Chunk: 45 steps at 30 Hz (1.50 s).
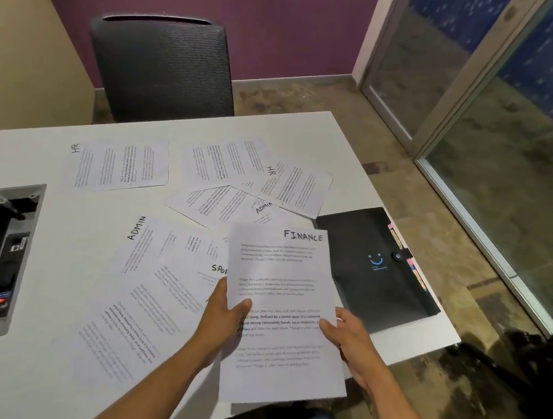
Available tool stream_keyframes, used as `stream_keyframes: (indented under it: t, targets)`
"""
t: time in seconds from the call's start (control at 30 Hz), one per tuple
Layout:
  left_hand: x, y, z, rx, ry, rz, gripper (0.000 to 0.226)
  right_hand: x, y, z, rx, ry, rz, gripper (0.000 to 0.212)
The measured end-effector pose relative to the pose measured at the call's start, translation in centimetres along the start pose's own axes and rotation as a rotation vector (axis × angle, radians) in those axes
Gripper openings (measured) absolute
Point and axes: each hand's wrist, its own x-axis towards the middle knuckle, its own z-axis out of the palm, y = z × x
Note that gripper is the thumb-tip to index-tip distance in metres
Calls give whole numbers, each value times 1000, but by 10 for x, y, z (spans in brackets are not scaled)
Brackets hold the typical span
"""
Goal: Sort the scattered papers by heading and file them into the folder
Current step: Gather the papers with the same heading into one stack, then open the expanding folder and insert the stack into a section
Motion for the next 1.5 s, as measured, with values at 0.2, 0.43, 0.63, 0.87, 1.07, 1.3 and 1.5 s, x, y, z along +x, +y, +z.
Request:
stream_keyframes:
  t: [0.2, 0.43, 0.63, 0.87, 1.07, 1.3, 1.5]
  targets:
    - [16, 3, 63, -52, -4, -44, 40, 28, -4, -54, -111, -22, 9, 29]
    - [43, 15, 152, -58, 102, -38, 35, 71, -24, -147, -198, -100, 46, 26]
    - [69, 13, 223, -34, 223, -51, 38, 94, -41, -215, -207, -127, 11, 30]
    - [102, 14, 268, 79, 343, -120, 24, 112, -54, -288, -123, -96, -20, 35]
    - [144, 5, 301, 472, 272, -49, 24, 116, -64, -343, -68, -25, -101, 100]
    - [194, 3, 344, 939, 79, 135, 34, 110, -69, -384, -56, 28, -73, 50]
    - [211, 1, 378, 1249, -76, 79, 54, 106, -64, -415, -40, 140, -75, 34]
